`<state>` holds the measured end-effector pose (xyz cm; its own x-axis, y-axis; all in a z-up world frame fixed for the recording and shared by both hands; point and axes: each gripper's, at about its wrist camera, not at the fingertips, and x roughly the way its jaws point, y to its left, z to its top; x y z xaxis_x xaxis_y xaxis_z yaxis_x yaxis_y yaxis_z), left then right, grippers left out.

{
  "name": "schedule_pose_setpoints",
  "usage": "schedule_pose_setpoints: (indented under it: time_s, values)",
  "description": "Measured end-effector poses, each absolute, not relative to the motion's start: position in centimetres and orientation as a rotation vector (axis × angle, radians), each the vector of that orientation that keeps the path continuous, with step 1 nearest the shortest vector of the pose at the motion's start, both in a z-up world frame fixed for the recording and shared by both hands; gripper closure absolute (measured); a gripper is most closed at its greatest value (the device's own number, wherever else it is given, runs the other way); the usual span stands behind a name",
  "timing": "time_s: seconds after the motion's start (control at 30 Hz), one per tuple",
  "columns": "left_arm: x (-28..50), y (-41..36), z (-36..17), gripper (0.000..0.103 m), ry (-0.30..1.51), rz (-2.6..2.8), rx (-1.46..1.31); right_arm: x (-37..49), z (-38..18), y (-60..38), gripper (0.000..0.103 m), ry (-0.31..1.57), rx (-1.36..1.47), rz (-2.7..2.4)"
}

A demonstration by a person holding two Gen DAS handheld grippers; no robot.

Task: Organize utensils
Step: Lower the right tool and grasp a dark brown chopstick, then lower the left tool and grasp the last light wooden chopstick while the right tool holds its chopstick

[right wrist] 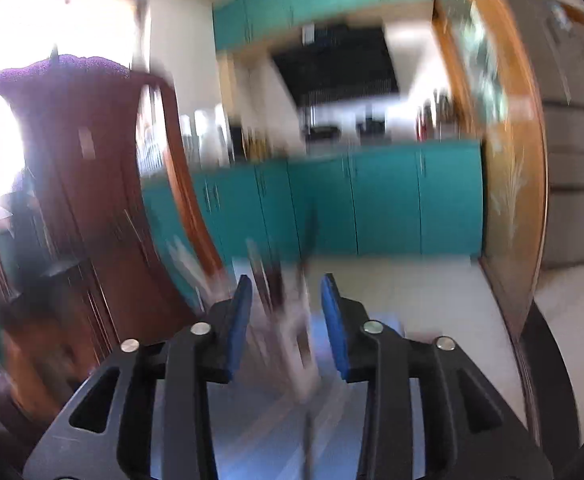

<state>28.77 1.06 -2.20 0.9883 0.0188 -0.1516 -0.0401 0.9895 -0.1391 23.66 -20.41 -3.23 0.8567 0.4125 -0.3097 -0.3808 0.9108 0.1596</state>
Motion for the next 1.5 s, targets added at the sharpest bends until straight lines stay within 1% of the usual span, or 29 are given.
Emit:
schedule_pose_setpoints:
  time_s: [0.1,0.2,0.37,0.47,0.53,0.57,0.6,0.63,0.67,0.7,0.73,0.97,1.1,1.37,1.5]
  values:
    - [26.3,0.2,-3.4,0.073,0.115,0.036,-0.087,27.8,-9.9,-18.9,0.065,0.736,-0.015,0.365]
    - [25.6,-0.6,-5.2,0.073,0.169,0.004,-0.057,28.9,-13.0,-17.8,0.065,0.884,-0.081,0.352]
    - [26.3,-0.4,-8.5,0.066,0.337,-0.040,-0.098,29.3,-16.2,-16.3,0.065,1.039,-0.133,0.359]
    - [26.8,0.1,-9.6,0.060,0.400,-0.055,-0.121,29.0,-17.4,-15.3,0.064,1.069,-0.177,0.349]
    - [26.9,0.1,-10.2,0.055,0.425,-0.040,-0.110,28.7,-17.6,-14.8,0.065,1.054,-0.213,0.335]
    - [27.1,0.1,-10.3,0.054,0.435,-0.032,-0.106,28.6,-17.7,-14.7,0.065,1.051,-0.217,0.337]
    - [27.2,0.1,-10.6,0.053,0.446,-0.019,-0.105,28.6,-17.7,-14.8,0.068,1.050,-0.211,0.336]
    - [27.6,0.3,-10.4,0.053,0.455,-0.010,-0.105,28.6,-17.7,-14.8,0.073,1.048,-0.206,0.335]
    - [27.6,0.4,-10.6,0.053,0.467,-0.005,-0.105,28.6,-17.6,-14.8,0.088,1.044,-0.202,0.336]
    - [27.7,0.5,-10.9,0.053,0.479,-0.003,-0.107,28.7,-17.6,-14.9,0.094,1.048,-0.194,0.339]
    - [28.0,0.5,-11.0,0.053,0.492,-0.002,-0.114,28.8,-17.6,-15.0,0.095,1.054,-0.177,0.342]
    - [28.3,0.7,-12.5,0.052,0.557,-0.017,-0.136,30.2,-17.3,-16.0,0.096,1.079,-0.097,0.316]
    - [28.4,-0.3,-13.4,0.048,0.587,-0.031,-0.101,30.7,-17.3,-16.9,0.096,1.086,-0.063,0.284]
    - [28.5,-2.2,-15.4,0.046,0.665,-0.060,-0.039,30.8,-17.2,-17.9,0.096,1.090,-0.042,0.256]
    - [28.4,-3.0,-16.1,0.043,0.688,-0.069,-0.015,30.9,-17.2,-18.2,0.096,1.090,-0.030,0.242]
